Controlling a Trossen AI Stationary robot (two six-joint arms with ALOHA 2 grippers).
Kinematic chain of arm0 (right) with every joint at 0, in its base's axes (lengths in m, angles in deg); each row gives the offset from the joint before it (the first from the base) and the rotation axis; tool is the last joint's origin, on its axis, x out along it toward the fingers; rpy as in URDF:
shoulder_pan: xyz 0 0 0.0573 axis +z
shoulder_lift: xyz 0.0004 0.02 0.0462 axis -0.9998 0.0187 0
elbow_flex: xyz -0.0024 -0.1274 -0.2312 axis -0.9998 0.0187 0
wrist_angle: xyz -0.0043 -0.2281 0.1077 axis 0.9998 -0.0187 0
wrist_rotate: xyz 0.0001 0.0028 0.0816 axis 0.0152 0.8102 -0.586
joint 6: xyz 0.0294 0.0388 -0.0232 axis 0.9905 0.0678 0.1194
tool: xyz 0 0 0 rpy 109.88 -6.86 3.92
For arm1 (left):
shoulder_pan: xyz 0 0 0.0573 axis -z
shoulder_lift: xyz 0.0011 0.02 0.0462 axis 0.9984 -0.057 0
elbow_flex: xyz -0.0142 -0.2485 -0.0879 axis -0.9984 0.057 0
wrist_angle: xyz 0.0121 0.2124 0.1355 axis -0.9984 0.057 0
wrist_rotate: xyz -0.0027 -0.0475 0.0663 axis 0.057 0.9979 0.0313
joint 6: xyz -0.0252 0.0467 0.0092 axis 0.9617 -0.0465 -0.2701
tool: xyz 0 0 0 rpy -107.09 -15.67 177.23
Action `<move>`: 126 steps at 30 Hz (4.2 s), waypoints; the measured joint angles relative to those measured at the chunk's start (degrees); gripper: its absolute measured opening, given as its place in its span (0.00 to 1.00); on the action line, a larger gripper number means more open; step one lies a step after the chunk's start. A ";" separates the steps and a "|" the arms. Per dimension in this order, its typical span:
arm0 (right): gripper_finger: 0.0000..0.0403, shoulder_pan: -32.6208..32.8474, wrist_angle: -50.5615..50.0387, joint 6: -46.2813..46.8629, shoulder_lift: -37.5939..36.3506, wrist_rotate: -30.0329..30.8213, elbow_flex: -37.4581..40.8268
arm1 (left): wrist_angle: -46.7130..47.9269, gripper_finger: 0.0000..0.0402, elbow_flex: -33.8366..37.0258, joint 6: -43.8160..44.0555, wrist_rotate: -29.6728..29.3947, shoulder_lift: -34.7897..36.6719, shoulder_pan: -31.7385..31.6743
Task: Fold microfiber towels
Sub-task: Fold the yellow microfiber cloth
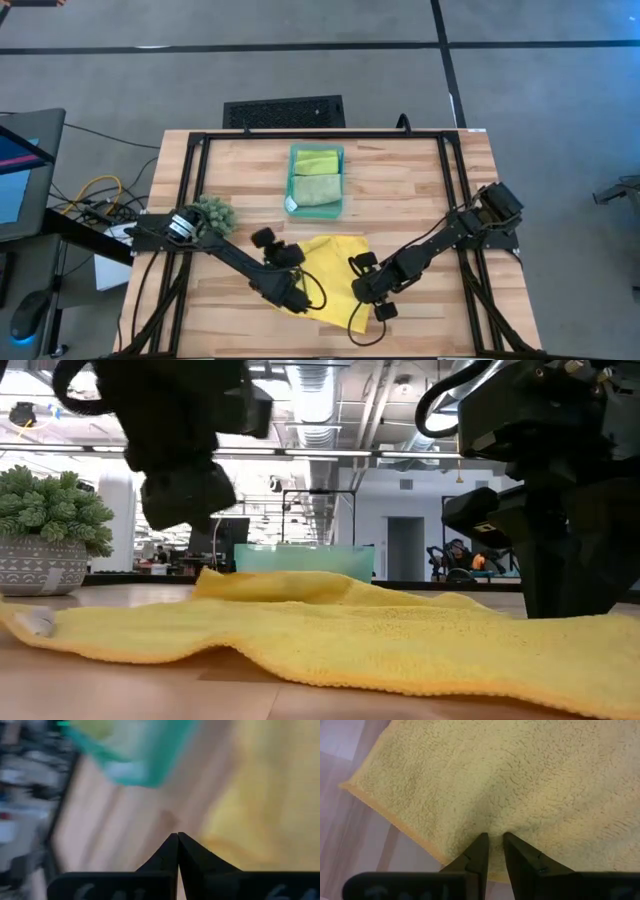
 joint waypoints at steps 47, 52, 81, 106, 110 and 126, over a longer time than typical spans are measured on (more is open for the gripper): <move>0.21 2.27 0.31 -0.42 -0.07 -7.54 0.09 | -46.74 0.00 16.17 -19.60 -5.56 4.87 -7.55; 0.21 2.16 0.29 -0.80 -0.07 -7.58 0.08 | -40.26 0.00 14.45 -16.25 -15.39 5.33 -8.33; 0.06 -9.82 2.79 8.99 -17.36 5.42 20.23 | -38.95 0.00 10.63 -29.48 13.66 2.87 -4.13; 0.06 -5.42 4.93 17.52 -15.37 -6.76 20.04 | -37.06 0.00 14.35 -28.50 11.62 4.26 1.78; 0.06 -3.48 8.26 12.24 -13.80 -13.40 17.52 | -27.38 0.00 11.59 -26.08 9.25 4.77 1.60; 0.06 -6.97 10.24 4.78 -13.00 17.76 13.09 | -42.67 0.00 13.14 -29.92 17.36 5.00 2.04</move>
